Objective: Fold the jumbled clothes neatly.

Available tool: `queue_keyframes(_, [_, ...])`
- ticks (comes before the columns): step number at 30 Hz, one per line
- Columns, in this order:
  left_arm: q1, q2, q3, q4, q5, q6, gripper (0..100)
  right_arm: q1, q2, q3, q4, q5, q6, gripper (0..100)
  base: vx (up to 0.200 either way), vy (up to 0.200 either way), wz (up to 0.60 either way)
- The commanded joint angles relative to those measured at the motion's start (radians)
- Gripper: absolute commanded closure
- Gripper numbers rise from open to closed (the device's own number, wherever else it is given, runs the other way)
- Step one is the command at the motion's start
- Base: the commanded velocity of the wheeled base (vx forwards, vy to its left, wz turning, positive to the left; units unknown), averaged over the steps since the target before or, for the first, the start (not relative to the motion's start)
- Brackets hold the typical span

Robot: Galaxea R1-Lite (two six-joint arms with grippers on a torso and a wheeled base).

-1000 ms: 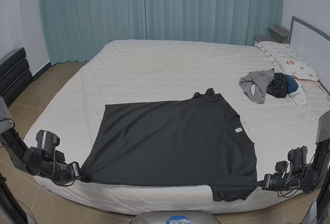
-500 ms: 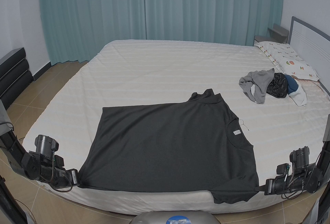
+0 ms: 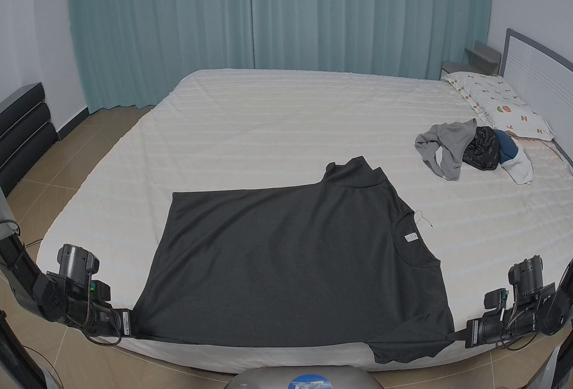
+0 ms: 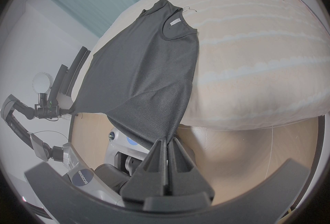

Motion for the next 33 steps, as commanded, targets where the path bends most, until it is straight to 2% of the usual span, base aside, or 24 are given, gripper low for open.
queue_keyframes(1, [0.001, -0.031, 0.018, 0.001, 0.001, 0.008, 100, 0.0, -0.046, 0.018, 0.029, -0.008, -0.011, 100, 0.0, 0.0, 0.0])
queue_keyframes(5, [0.001, -0.053, 0.038, 0.004, 0.004, 0.04, 100, 0.0, -0.069, 0.018, 0.065, -0.016, -0.036, 100, 0.0, 0.0, 0.0])
queue_keyframes(8, [0.001, -0.051, 0.06, 0.004, 0.041, 0.086, 100, 0.0, -0.085, 0.018, 0.088, -0.016, -0.05, 100, 0.0, 0.0, 0.0])
queue_keyframes(13, [0.001, -0.059, 0.067, 0.005, 0.05, 0.097, 100, 0.0, -0.117, 0.018, 0.129, -0.045, -0.07, 100, 0.0, 0.0, 0.0])
queue_keyframes(18, [0.0, -0.062, 0.072, 0.007, 0.055, 0.1, 100, 0.0, -0.132, 0.018, 0.149, -0.047, -0.094, 100, 0.0, 0.0, 0.0])
queue_keyframes(23, [0.001, -0.096, 0.07, 0.076, 0.06, 0.145, 100, 0.006, -0.175, 0.018, 0.18, -0.048, -0.096, 100, 0.0, 0.0, 0.0])
queue_keyframes(27, [0.0, -0.134, 0.035, 0.143, 0.058, 0.138, 100, 0.036, -0.212, 0.015, 0.203, -0.048, -0.096, 100, 0.0, 0.0, 0.0])
queue_keyframes(33, [-0.002, -0.149, 0.001, 0.137, 0.057, 0.102, 100, 0.025, -0.235, -0.038, 0.2, -0.044, -0.082, 100, 0.0, 0.0, 0.0])
